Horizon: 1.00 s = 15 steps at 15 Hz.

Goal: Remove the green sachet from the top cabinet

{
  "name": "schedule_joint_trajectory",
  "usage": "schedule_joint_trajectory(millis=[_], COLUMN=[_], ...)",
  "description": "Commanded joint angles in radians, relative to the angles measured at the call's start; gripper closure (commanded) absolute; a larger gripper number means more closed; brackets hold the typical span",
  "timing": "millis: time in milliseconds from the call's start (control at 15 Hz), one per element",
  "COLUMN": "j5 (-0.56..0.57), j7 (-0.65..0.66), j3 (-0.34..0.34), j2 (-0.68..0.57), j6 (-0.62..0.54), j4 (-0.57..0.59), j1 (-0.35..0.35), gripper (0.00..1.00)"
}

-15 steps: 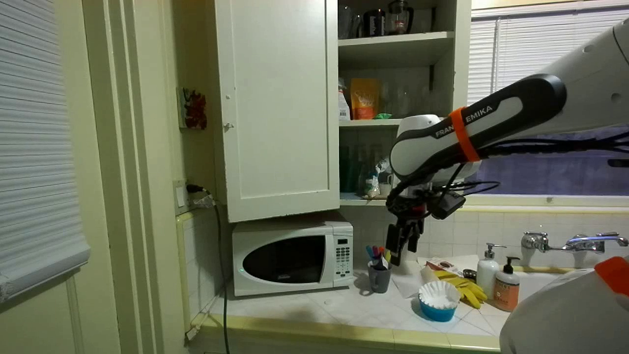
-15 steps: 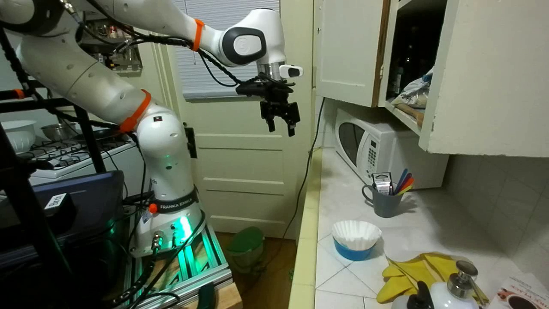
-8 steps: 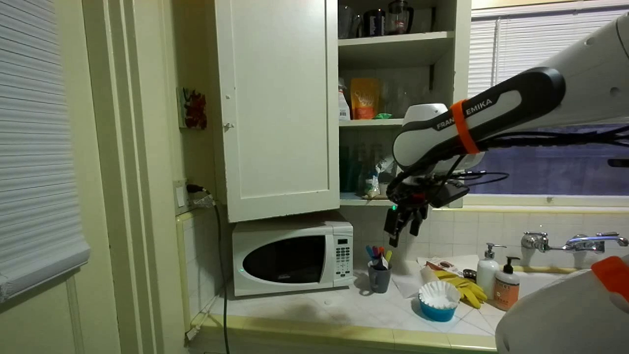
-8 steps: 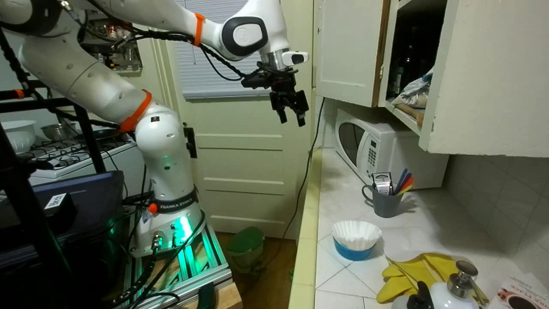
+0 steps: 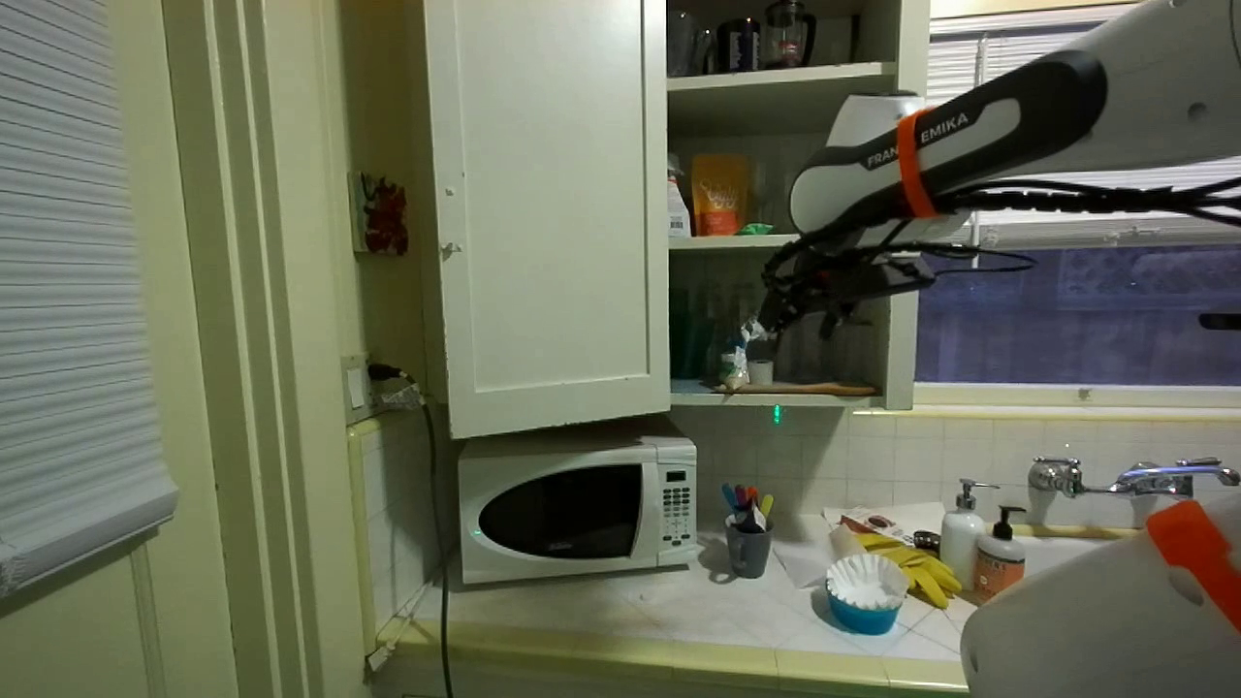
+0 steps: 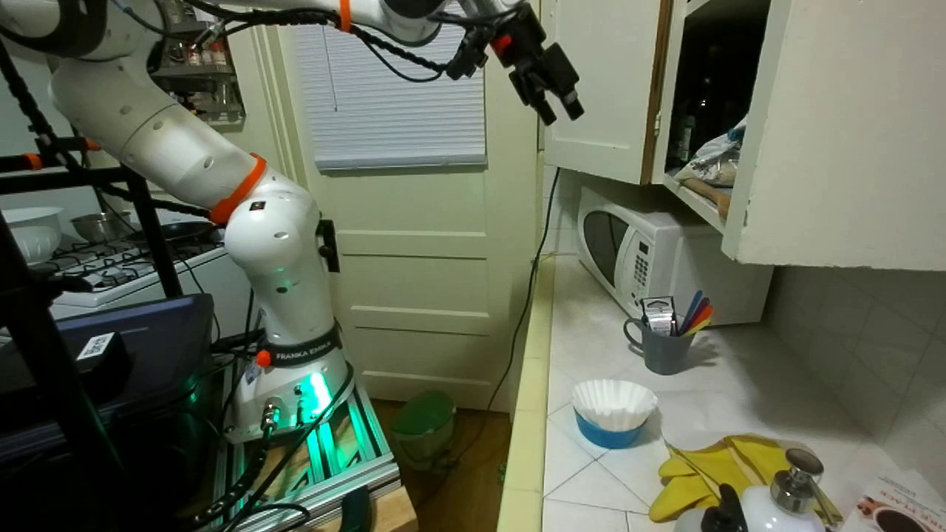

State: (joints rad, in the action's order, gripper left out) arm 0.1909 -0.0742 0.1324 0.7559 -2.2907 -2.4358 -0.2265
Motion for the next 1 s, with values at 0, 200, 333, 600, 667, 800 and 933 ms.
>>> schedule_joint_trajectory(millis=[0,200,333,600,667,800,933], j5=[0.007,0.004,0.005,0.024,0.007,0.006,0.015], j7=[0.125,0.125,0.129,0.209,0.254,0.328,0.389], j3=[-0.02,-0.007,-0.006,-0.038,-0.038,-0.041,-0.046], j2=[-0.08,-0.051,-0.062,-0.089,-0.114,-0.179,-0.248], j6=[-0.012,-0.003,-0.003,-0.046,-0.078,-0.126,-0.162], j4=[0.184,0.193,0.223,0.218,0.246,0.335,0.422], j1=[-0.052,-0.044,-0.048,-0.084,-0.091,-0.124,-0.16], gripper=[0.0,0.0,0.0,0.0,0.0,0.0,0.0])
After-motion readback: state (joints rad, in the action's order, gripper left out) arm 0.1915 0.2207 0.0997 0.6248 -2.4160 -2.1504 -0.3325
